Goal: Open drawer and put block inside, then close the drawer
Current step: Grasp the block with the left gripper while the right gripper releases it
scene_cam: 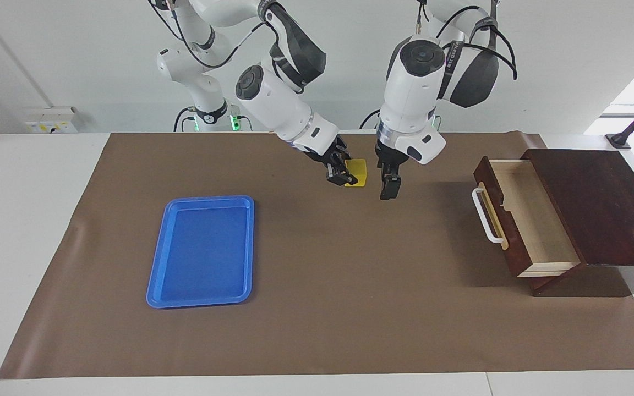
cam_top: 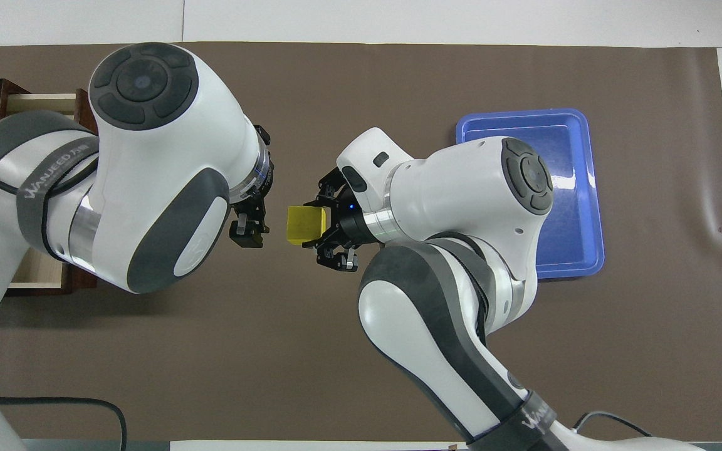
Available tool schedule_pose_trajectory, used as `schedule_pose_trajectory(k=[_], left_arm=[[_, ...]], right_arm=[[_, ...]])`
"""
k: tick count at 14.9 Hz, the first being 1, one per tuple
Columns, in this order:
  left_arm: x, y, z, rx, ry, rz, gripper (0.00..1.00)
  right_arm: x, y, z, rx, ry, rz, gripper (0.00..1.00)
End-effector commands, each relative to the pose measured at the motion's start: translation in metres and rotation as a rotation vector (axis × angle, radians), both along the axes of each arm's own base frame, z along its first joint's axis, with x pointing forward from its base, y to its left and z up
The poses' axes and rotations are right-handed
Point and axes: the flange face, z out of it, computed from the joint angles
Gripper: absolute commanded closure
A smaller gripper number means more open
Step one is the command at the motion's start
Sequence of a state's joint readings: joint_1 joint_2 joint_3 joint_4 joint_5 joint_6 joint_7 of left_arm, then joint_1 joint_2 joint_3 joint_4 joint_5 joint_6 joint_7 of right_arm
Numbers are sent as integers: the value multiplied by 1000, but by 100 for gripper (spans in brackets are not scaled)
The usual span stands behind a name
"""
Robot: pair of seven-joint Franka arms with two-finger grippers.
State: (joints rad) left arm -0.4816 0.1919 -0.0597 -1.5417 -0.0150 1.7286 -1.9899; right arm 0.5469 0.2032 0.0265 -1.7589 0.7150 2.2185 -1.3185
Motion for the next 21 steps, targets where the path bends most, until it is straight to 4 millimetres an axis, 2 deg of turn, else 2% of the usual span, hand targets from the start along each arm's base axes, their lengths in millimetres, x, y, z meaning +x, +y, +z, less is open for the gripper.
schedule_pose_trajectory(k=[1, 9, 13, 15, 16, 17, 18, 19, 21], left_arm=[[-36, 4, -8, -38, -34, 26, 0], [-58, -20, -11, -38, -32, 30, 0], [-59, -25, -9, -52, -49, 44, 2], [-60, -29, -8, -59, -57, 51, 23], [-61, -30, -10, -58, -56, 51, 38], [-61, -31, -12, -60, -58, 50, 59], [-61, -30, -14, -59, -57, 51, 85], [-61, -30, -14, -59, -57, 52, 100], [-59, -28, -13, -61, -59, 58, 100]], right_arm=[[1, 3, 2, -13, -3, -21, 100], [2, 2, 1, -14, -2, -22, 100], [2, 2, 1, -13, -4, -22, 100], [3, 1, 0, -15, -2, -23, 100], [3, 1, 0, -15, -2, -23, 100], [3, 1, 0, -13, -2, -24, 100], [3, 1, 0, -13, -1, -23, 100], [3, 0, 0, -13, -1, -25, 100], [3, 0, 0, -13, -1, -25, 100]])
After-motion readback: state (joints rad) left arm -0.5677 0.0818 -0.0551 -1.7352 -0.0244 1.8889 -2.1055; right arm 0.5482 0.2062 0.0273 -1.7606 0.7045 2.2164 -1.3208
